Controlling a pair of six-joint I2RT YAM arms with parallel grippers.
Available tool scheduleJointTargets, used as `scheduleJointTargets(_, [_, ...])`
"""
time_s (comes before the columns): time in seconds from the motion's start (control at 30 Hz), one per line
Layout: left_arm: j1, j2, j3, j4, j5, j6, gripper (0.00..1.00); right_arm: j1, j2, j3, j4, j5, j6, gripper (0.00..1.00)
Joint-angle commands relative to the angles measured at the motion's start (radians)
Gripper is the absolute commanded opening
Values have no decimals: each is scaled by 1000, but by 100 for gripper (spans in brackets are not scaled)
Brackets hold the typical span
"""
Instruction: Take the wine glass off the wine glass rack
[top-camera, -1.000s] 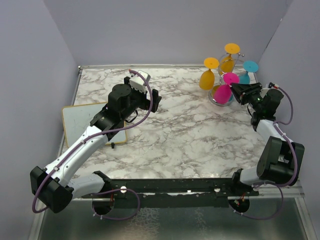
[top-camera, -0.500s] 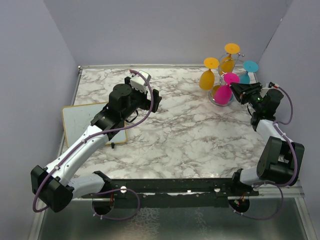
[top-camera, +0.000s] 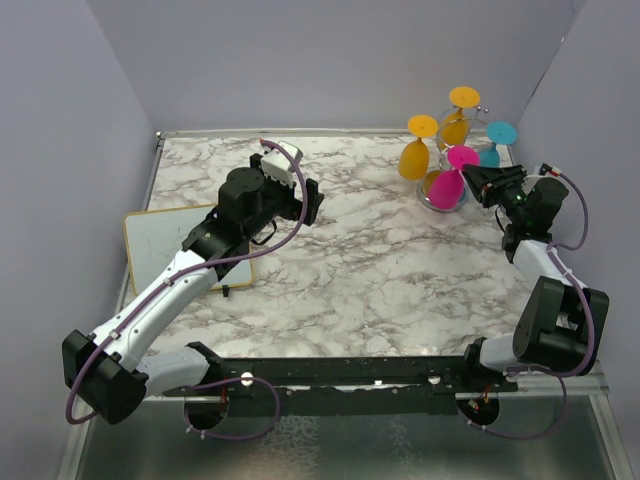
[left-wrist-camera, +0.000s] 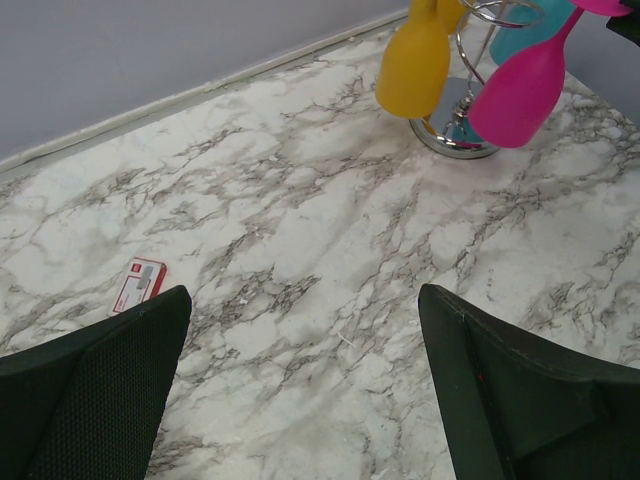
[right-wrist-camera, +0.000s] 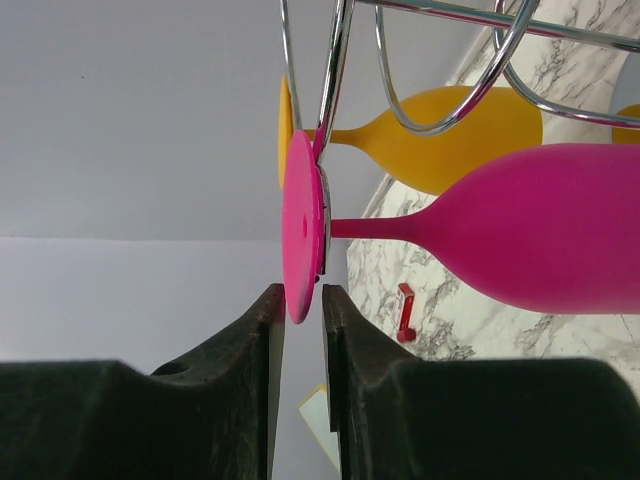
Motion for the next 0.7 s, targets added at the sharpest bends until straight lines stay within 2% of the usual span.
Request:
scheduleJointTargets(0.0, [-3, 2, -1, 25, 28, -4, 99, 3, -19, 12, -12, 29, -15, 22])
scheduleJointTargets(0.67, [-8, 7, -2, 24, 28, -2, 99, 4, -31, 12, -23, 22, 45, 3])
